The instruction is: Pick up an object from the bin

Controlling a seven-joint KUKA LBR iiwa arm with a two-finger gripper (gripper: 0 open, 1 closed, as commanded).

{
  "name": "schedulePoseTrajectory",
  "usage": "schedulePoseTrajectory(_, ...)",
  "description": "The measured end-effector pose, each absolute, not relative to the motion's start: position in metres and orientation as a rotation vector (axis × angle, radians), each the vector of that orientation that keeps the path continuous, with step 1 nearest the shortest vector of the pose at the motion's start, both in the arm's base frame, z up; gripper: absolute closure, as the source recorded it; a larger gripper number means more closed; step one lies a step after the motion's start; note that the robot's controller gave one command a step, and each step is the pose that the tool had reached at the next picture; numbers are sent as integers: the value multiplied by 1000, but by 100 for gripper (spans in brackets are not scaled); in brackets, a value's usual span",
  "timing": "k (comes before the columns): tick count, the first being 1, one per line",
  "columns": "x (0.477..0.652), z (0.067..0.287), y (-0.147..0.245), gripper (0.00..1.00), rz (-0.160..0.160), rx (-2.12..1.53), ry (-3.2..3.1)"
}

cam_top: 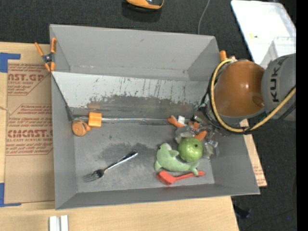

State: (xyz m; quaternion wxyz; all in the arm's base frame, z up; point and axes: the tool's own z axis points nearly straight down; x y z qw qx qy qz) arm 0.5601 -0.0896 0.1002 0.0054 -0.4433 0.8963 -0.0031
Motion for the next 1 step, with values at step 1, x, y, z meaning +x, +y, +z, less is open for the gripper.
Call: schedulePoseTrajectory(1,560,100,-90,100,-10,-1388,2806)
